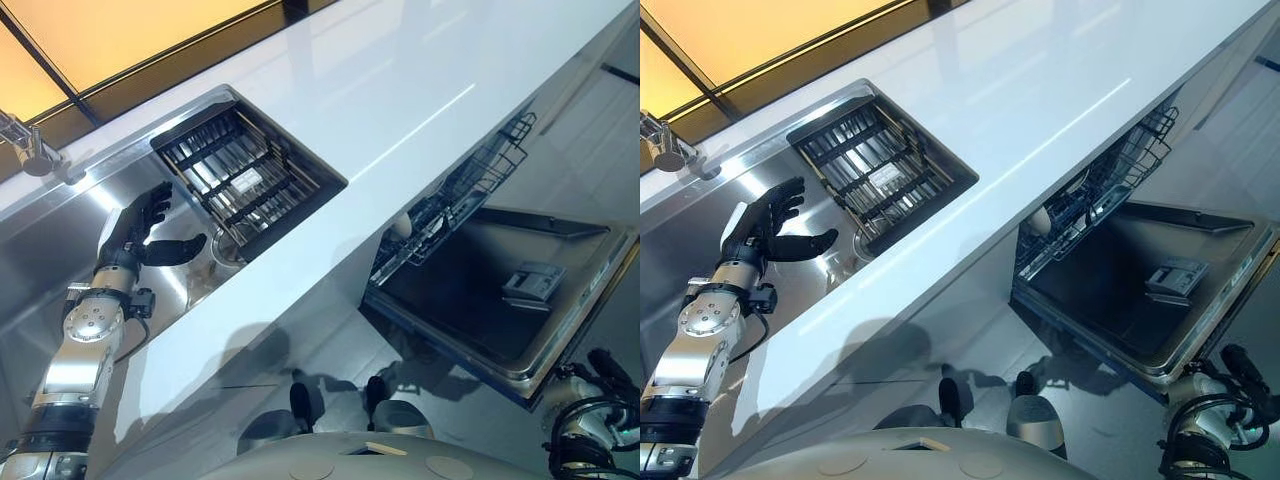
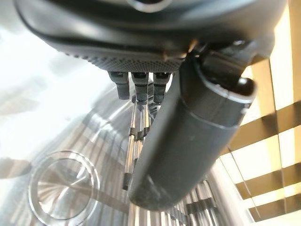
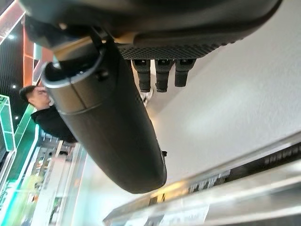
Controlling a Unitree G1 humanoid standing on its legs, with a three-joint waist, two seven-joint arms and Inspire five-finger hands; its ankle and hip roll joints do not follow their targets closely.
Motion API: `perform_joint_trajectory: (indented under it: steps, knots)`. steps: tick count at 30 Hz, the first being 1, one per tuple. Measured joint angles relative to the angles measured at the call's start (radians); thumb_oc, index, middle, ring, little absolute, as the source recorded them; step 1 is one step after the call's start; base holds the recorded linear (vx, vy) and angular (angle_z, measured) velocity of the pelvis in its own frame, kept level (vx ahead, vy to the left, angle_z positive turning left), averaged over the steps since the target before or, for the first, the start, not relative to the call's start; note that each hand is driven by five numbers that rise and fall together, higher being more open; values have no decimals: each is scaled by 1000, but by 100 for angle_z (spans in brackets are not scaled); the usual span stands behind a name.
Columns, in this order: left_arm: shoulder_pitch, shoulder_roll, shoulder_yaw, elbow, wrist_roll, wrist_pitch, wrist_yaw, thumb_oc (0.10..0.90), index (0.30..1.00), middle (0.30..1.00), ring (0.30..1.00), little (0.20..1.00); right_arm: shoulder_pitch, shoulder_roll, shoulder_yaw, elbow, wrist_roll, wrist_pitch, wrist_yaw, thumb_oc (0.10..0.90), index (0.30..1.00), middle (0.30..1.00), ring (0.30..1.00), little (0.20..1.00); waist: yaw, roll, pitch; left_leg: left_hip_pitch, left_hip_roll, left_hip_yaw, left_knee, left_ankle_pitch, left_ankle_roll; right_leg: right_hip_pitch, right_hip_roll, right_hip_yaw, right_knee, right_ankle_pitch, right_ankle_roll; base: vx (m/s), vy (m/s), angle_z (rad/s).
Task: Pick up plates and place into dishwasher.
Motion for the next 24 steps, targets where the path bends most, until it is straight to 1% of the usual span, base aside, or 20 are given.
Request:
perform_joint_trajectory:
  steps: [4, 7, 10, 11, 12, 13, 14, 15, 16, 17, 18, 19, 21, 24]
  knots:
    - [-1, 21, -6, 0, -1, 0, 0, 800, 900, 900, 900, 900, -8, -6, 0, 47, 0, -3, 3, 800, 900, 900, 900, 900, 2, 13, -7, -17, -1, -8, 1, 3, 1, -14, -1, -7, 1, 0, 0, -51, -85, 7]
    - [-11, 23, -23, 2, -6, 0, 14, 800, 900, 900, 900, 900, -13, -23, 0, 87, -1, -3, 19, 800, 900, 900, 900, 900, 6, 35, 1, -40, -3, -10, 2, 15, 9, -42, -5, -17, 18, 0, 0, -199, -38, 7]
    - [-54, 24, -44, 7, -16, -8, 39, 800, 900, 900, 900, 900, -47, -78, 1, 121, 16, -2, 70, 800, 900, 900, 900, 900, 11, 65, 46, -85, -7, -8, 3, 35, 15, -107, -13, -17, 56, -1, 0, -230, -24, -3]
    - [-81, 25, -50, 19, -28, -23, 50, 800, 900, 900, 900, 900, -67, -96, 1, 124, 27, -3, 98, 800, 900, 900, 900, 900, 13, 74, 69, -108, -7, -7, 3, 44, 15, -141, -16, -21, 77, -2, -1, -233, -86, -3]
    - [-122, 35, -50, 23, -39, -31, 65, 800, 900, 900, 900, 900, -107, -110, 4, 134, 53, -5, 140, 800, 900, 900, 900, 900, 14, 74, 114, -141, -6, -1, 25, 49, 14, -178, -20, -21, 109, -9, -9, -325, -141, -3]
    - [-157, 54, -54, 24, -44, -50, 75, 800, 900, 900, 900, 900, -146, -116, 15, 150, 83, -12, 174, 800, 900, 900, 900, 900, 15, 63, 160, -182, -2, 3, 83, 31, 9, -213, -22, -21, 147, -18, -12, -280, -142, -11]
    - [-183, 75, -56, 24, -48, -68, 80, 800, 900, 900, 900, 900, -175, -119, 33, 155, 106, -19, 201, 800, 900, 900, 900, 900, 21, 55, 193, -224, 3, 10, 133, 12, 1, -261, -25, -22, 198, -32, -20, -210, -129, -16]
    - [-212, 95, -57, 25, -48, -81, 86, 800, 900, 900, 900, 900, -200, -119, 47, 156, 125, -41, 232, 800, 900, 900, 900, 900, 28, 47, 222, -269, 6, 17, 181, -8, 1, -313, -28, -21, 256, -51, -30, -125, -82, -20]
    - [-228, 104, -57, 24, -49, -86, 89, 800, 900, 900, 900, 900, -210, -119, 53, 155, 136, -53, 248, 800, 900, 900, 900, 900, 31, 41, 240, -289, 8, 20, 201, -13, 0, -338, -30, -21, 286, -58, -33, -152, -77, -18]
    - [-253, 132, -52, 15, -66, -86, 99, 800, 900, 900, 900, 900, -224, -119, 65, 152, 154, -83, 280, 800, 900, 900, 900, 900, 40, 36, 279, -320, 13, 27, 245, -27, -3, -377, -33, -20, 339, -76, -42, -126, -44, -14]
    - [-265, 156, -48, 18, -77, -98, 107, 800, 900, 900, 900, 900, -227, -120, 67, 152, 169, -106, 301, 800, 900, 900, 900, 900, 48, 38, 293, -351, 17, 28, 283, -37, -5, -408, -33, -18, 375, -85, -49, -139, -35, -14]
    - [-269, 177, -34, 20, -78, -108, 120, 800, 900, 900, 900, 900, -230, -118, 75, 155, 188, -135, 321, 800, 900, 900, 900, 900, 51, 36, 297, -392, 21, 26, 323, -54, -9, -454, -32, -9, 418, -104, -53, -119, -17, -10]
    - [-269, 207, -27, 20, -78, -109, 138, 800, 900, 900, 900, 900, -221, -119, 79, 145, 200, -178, 346, 800, 900, 900, 900, 900, 51, 35, 297, -442, 25, 28, 379, -75, -12, -510, -33, 3, 479, -125, -59, -106, 1, -10]
    - [-283, 238, -7, 6, -80, -109, 151, 800, 900, 900, 900, 900, -231, -120, 82, 113, 224, -232, 355, 800, 900, 900, 900, 900, 54, 41, 296, -524, 29, 32, 444, -91, -7, -594, -38, 14, 541, -135, -64, -74, 25, -6]
